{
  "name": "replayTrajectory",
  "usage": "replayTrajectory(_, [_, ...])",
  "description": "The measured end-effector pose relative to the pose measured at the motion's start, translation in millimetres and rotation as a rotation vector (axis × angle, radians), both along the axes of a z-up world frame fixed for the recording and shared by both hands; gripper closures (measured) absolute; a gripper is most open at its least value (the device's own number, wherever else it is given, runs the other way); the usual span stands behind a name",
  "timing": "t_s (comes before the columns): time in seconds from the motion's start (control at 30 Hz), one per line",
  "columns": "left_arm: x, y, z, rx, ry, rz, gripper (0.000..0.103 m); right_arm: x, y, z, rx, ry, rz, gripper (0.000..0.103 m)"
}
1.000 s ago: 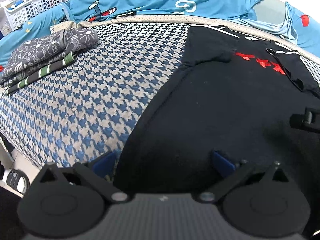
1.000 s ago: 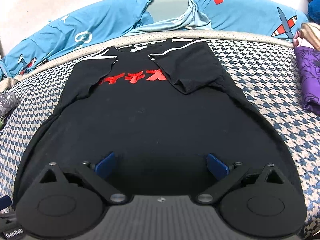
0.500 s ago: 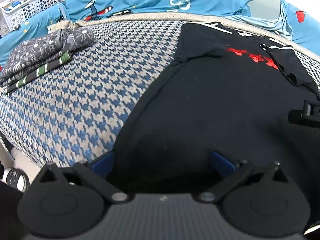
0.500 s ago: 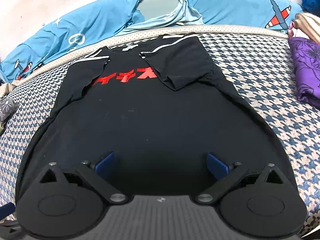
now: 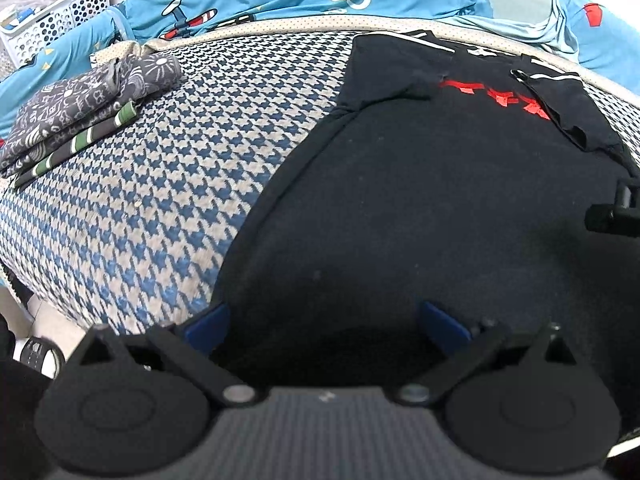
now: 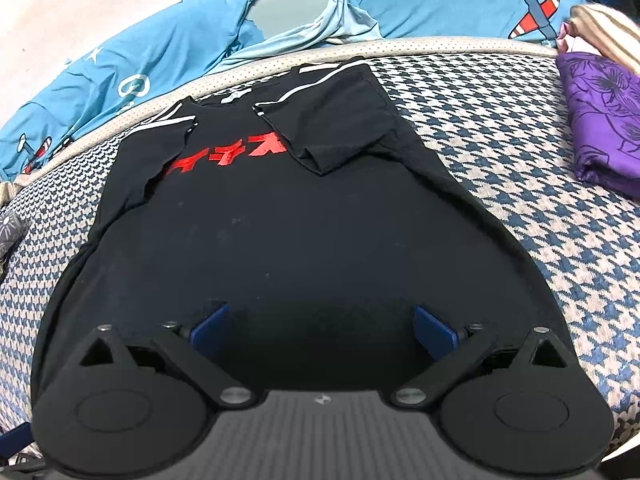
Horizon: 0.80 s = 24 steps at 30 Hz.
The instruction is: Fold clothes
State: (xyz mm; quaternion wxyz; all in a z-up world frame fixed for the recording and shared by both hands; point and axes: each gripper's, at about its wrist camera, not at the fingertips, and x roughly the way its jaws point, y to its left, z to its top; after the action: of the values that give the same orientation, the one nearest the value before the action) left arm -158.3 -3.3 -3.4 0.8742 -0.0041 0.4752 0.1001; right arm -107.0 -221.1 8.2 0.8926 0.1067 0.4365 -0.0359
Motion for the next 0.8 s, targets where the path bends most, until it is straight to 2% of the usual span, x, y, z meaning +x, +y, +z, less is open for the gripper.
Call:
replayTrajectory(0.23, [-2.5,-0.8,7.9,-0.018,-0.013,-0.002,0.000,-7.4,-9.0,8.0,0.025,-0.042,-0.016,0.005])
replayTrajectory(0.5, [-4.1,-11.9,11.2,-0.005,-0.023,-0.041,0.000,-8.7,-22.5,8.7,0.029,-0.044,-0.084,0.005])
replayTrajectory(0.8, [-5.9,-12.0,8.0,-0.024,-0.011,-0.031,0.000,-8.0,-26.3,8.9,0.046,-0.040,-0.088,0.005])
